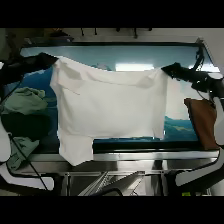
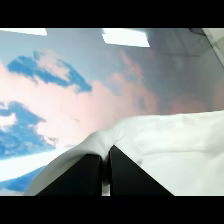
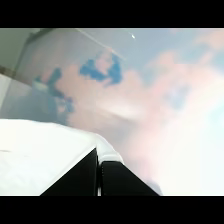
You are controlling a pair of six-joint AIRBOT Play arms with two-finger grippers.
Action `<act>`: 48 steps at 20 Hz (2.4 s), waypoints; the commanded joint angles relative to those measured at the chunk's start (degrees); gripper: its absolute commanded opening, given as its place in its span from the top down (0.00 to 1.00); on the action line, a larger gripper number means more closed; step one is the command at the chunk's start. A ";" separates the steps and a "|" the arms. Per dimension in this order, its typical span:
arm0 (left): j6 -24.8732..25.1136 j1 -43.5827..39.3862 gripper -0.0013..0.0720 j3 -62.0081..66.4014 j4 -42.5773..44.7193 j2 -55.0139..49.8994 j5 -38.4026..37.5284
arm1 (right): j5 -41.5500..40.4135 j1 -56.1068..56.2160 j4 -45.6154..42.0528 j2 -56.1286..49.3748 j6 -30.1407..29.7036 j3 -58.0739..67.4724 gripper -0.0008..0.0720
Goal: Fold the shirts.
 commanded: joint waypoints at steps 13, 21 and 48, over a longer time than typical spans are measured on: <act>-14.43 -1.03 0.95 22.16 18.16 -26.29 -4.55 | -1.01 -9.75 8.35 -18.53 -2.93 7.10 0.96; -14.38 -1.22 0.95 22.16 17.92 -23.30 -3.48 | 1.27 -6.23 -4.63 -14.40 -1.60 13.46 0.96; -22.03 2.60 0.07 -37.55 31.87 6.67 -6.75 | 15.67 -11.72 -37.77 11.74 15.96 -23.78 0.45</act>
